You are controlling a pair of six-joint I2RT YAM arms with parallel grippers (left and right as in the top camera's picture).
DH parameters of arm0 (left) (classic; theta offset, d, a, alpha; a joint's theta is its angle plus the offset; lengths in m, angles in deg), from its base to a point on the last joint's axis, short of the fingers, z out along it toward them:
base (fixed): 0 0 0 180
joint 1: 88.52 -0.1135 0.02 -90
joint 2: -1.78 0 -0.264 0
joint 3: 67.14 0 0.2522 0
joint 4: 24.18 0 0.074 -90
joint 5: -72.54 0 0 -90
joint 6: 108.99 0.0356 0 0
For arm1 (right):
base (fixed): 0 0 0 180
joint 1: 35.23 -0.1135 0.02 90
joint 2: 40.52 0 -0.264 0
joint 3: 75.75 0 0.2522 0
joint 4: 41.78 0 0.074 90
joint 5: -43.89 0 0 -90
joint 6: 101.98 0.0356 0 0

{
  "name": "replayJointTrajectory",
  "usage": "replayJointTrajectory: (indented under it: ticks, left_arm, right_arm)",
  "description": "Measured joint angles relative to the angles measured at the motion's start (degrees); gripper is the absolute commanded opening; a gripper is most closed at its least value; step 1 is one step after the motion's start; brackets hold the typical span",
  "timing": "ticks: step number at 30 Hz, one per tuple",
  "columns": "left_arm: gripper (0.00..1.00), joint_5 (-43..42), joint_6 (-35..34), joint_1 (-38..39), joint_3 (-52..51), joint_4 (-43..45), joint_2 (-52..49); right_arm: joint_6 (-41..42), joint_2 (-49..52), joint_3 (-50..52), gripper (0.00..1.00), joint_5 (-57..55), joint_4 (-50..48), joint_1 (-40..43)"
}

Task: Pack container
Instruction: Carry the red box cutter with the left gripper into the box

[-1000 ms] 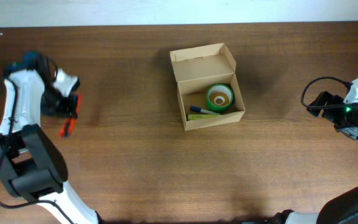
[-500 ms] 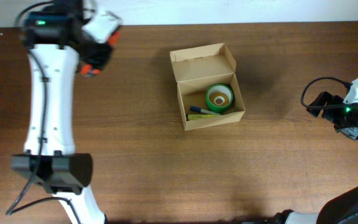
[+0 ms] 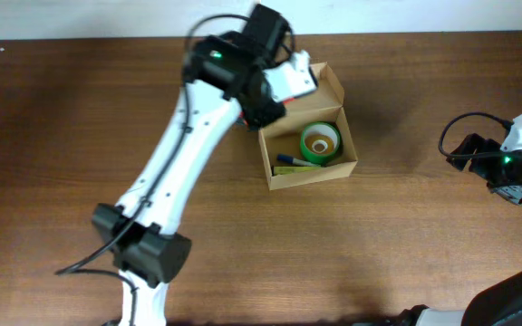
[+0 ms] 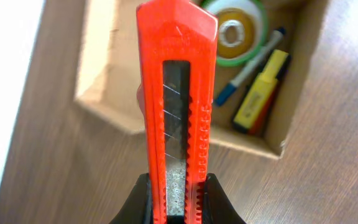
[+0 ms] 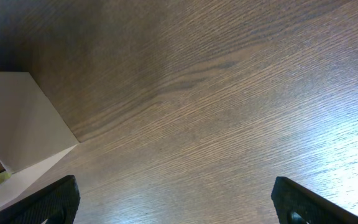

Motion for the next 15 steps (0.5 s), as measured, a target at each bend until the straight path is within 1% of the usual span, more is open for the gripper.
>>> replayJointTrajectory:
  ticks: [5,15]
  left_arm:
    - [0.01,-0.22,3.34,2.78,0.00,0.02,-2.80]
    - [0.01,-4.76,7.32,6.08,0.00,1.11,-8.46]
  right_arm:
    - [0.00,0.00,0.00,1.00,-0.02,0.00,0.00]
    - [0.00,0.00,0.00,1.00,0.00,0.00,0.00]
